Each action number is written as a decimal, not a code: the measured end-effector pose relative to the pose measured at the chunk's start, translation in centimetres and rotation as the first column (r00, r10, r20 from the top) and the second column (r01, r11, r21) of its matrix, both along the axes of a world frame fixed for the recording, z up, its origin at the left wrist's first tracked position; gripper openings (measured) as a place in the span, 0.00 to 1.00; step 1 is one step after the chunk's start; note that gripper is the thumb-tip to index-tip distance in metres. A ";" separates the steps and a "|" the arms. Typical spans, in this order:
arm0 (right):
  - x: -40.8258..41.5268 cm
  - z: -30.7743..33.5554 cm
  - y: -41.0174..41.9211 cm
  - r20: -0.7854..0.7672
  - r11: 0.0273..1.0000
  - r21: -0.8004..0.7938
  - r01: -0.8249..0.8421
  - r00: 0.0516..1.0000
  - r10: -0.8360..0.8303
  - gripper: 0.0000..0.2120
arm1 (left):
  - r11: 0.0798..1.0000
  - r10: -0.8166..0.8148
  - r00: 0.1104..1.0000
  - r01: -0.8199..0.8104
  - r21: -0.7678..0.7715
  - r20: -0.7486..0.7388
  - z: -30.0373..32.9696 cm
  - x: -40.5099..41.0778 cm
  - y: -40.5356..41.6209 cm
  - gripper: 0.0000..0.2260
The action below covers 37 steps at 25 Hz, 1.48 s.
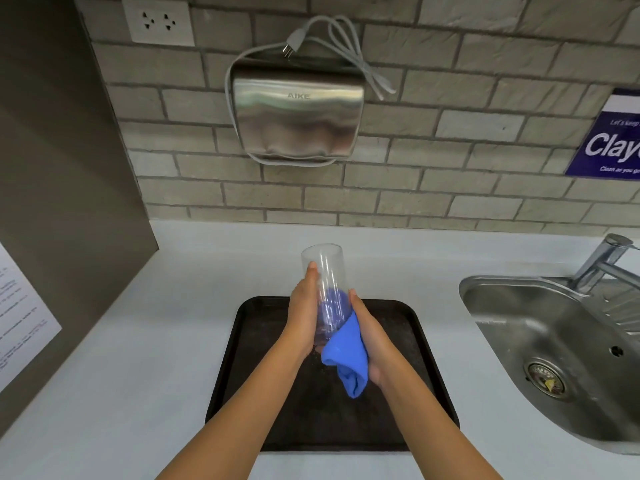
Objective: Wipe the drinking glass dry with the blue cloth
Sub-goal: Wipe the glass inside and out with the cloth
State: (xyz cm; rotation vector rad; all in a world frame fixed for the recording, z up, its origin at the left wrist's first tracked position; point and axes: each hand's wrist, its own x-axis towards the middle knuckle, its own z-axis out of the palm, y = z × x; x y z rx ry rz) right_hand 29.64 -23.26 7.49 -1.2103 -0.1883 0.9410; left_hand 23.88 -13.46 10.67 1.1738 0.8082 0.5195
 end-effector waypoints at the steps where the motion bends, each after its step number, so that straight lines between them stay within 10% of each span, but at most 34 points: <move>1: 0.1 0.0 0.0 0.023 1.000 -0.005 0.030 0.999 -0.030 0.21 | 0.989 0.029 0.999 -0.025 0.146 -0.024 -0.2 0.1 0.0 0.25; 4: -0.3 0.1 0.1 0.315 0.990 -0.041 0.131 0.942 -0.112 0.18 | 0.903 0.039 0.998 -0.017 0.429 -0.042 -1.0 -0.4 -1.1 0.22; 11: -4.9 -2.0 0.9 0.965 0.968 -0.088 0.235 0.263 0.024 0.21 | 0.992 -0.126 0.982 0.122 0.035 0.138 -2.1 -2.3 -0.9 0.25; 18: -0.3 1.9 2.0 0.696 0.989 -0.034 0.143 0.714 -0.079 0.20 | 0.988 -0.129 0.979 0.140 -0.064 0.158 -2.7 -3.0 -1.4 0.20; 22: -3.8 0.6 1.3 0.923 0.979 -0.114 0.167 0.382 0.043 0.22 | 0.990 -0.114 0.968 0.130 -0.059 0.225 -2.3 -2.7 -0.9 0.21; 24: -4.0 0.4 1.3 0.928 0.988 -0.067 0.139 0.373 0.011 0.21 | 0.992 -0.116 0.974 0.124 -0.030 0.196 -2.1 -2.9 -0.4 0.21; 29: -0.6 2.3 1.1 0.376 0.999 0.006 0.052 0.925 -0.051 0.20 | 0.981 -0.098 0.984 0.120 -0.151 0.148 -1.7 -2.7 -1.5 0.24; 34: -0.7 0.5 0.1 0.059 1.000 -0.021 0.017 0.998 -0.016 0.17 | 0.997 -0.027 0.997 0.032 -0.064 0.076 -0.4 -1.6 -1.4 0.22; 37: -0.5 -0.2 0.4 -0.047 0.994 0.045 0.096 0.994 -0.094 0.23 | 0.958 0.110 0.994 -0.110 0.263 0.015 -1.4 -1.6 -1.1 0.21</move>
